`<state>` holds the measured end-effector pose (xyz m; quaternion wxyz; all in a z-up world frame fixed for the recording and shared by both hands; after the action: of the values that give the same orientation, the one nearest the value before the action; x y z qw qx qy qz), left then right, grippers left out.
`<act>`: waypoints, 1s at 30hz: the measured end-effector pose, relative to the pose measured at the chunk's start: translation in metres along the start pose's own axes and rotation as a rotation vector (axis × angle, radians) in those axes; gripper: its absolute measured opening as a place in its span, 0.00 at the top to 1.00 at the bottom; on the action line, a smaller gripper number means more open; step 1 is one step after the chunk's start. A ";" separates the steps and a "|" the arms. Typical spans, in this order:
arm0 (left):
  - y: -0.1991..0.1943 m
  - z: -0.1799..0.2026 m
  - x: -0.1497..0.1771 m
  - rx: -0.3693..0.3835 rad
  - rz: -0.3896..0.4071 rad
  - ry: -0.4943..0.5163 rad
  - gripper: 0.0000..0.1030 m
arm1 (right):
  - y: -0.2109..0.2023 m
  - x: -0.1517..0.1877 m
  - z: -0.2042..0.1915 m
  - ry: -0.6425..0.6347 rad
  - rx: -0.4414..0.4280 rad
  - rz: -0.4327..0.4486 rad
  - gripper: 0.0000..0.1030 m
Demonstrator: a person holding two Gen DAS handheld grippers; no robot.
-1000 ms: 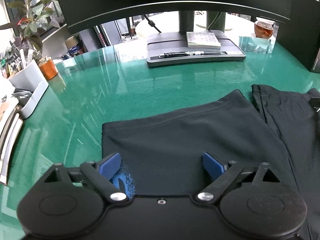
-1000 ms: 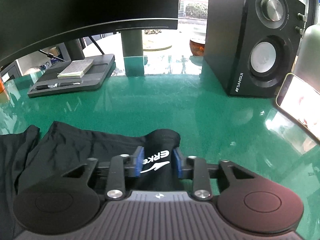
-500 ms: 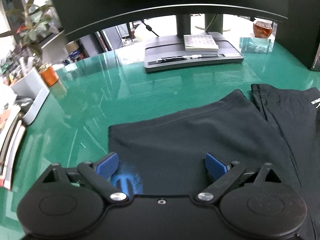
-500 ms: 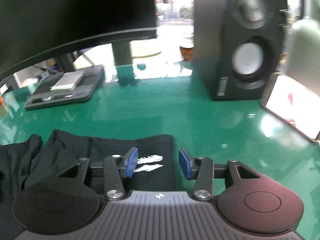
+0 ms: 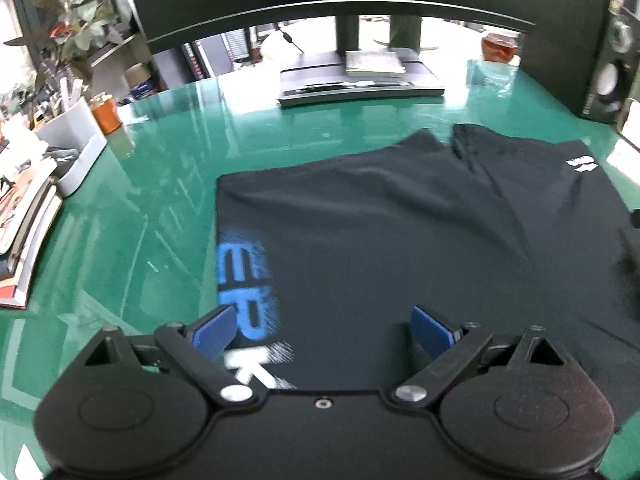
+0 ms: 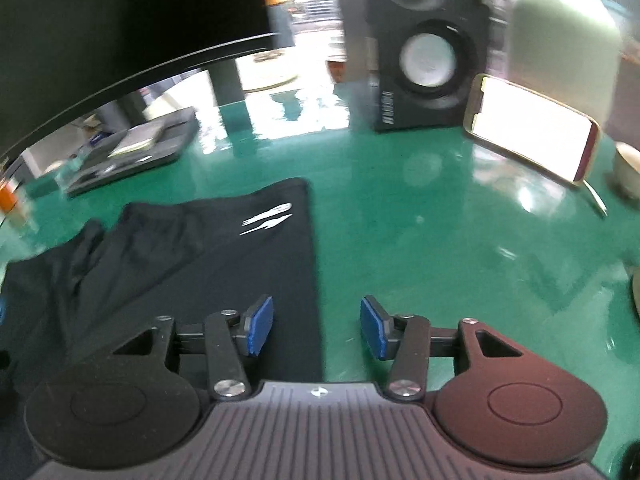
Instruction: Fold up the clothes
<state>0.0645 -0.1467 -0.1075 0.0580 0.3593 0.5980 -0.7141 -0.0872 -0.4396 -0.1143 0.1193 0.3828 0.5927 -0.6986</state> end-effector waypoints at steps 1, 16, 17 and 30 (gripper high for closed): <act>-0.003 0.003 0.002 0.000 0.000 0.005 0.09 | -0.002 0.001 -0.004 -0.013 -0.011 -0.006 0.49; -0.020 0.022 0.015 0.016 -0.011 0.050 0.08 | -0.016 0.003 -0.055 -0.129 -0.141 -0.229 0.20; -0.019 0.022 0.015 0.016 -0.014 0.048 0.08 | -0.013 0.005 -0.056 -0.130 -0.147 -0.251 0.20; -0.016 0.017 0.017 -0.003 -0.027 0.026 0.08 | -0.002 0.016 -0.064 -0.178 -0.100 -0.290 0.06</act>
<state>0.0364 -0.1511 -0.1042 0.0412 0.3602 0.6047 -0.7091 -0.0742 -0.3751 -0.1242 0.0881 0.2235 0.6628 -0.7092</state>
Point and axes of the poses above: each gripper's, at about its wrist camera, not at the fingertips, and y roughly the way its jaws point, z to its right, x to its underside, the point moved 2 cm from there along y, roughly the way its jaws point, and after that the axes turned 11 degrees about -y, right-handed, at the moved point
